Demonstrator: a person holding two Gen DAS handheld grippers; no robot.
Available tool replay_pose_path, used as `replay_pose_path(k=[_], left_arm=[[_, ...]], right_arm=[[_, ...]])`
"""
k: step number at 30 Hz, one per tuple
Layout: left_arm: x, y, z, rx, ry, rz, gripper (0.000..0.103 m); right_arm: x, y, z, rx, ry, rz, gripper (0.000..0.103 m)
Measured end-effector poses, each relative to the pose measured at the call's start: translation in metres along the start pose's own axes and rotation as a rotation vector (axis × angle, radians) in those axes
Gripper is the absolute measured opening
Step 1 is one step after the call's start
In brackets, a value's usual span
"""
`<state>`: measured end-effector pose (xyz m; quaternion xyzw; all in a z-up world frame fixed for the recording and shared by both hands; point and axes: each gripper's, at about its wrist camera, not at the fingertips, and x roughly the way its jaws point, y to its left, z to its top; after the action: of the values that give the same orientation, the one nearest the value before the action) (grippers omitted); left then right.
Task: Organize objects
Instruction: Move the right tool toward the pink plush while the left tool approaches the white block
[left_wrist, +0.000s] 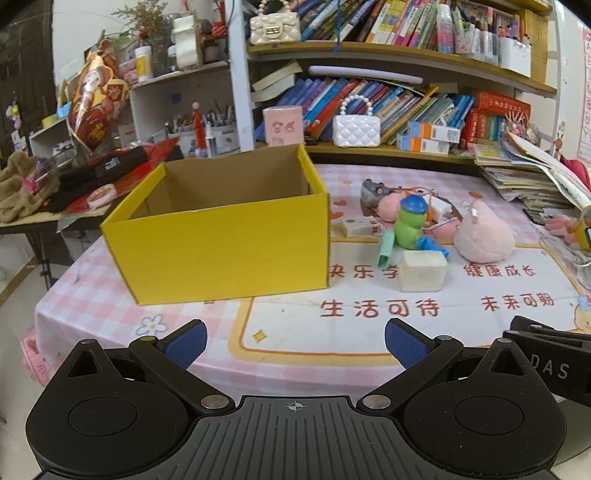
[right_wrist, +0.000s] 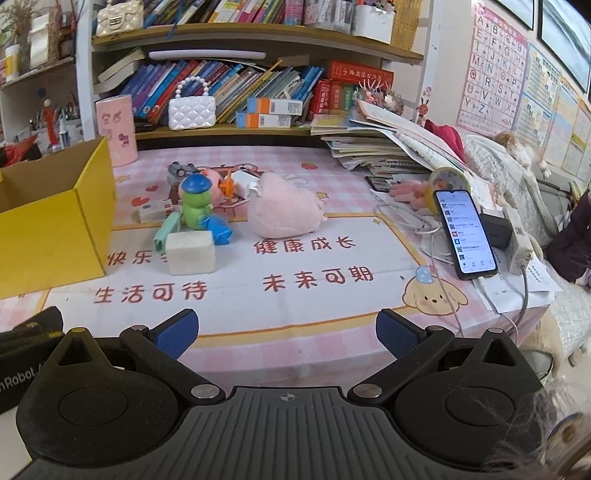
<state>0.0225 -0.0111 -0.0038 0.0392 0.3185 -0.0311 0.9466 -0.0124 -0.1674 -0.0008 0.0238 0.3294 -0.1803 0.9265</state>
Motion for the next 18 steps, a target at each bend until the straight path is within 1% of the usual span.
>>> replay_pose_path(k=[5,8,14,18], left_arm=[[0.013,-0.008,0.008,-0.028,0.017,-0.024,0.103],[0.021,-0.014,0.013,-0.052,0.025,-0.022,0.103],[0.038,-0.03,0.024,-0.099,0.027,-0.005,0.103],[0.049,-0.045,0.031,-0.099,0.037,-0.006,0.103]], right_arm=[[0.016,-0.007,0.012,-0.007,0.006,0.013,0.103],[0.029,-0.012,0.02,-0.011,0.014,0.032,0.103],[0.057,-0.027,0.038,0.009,0.034,0.115,0.103],[0.077,-0.042,0.051,0.043,0.05,0.162,0.103]])
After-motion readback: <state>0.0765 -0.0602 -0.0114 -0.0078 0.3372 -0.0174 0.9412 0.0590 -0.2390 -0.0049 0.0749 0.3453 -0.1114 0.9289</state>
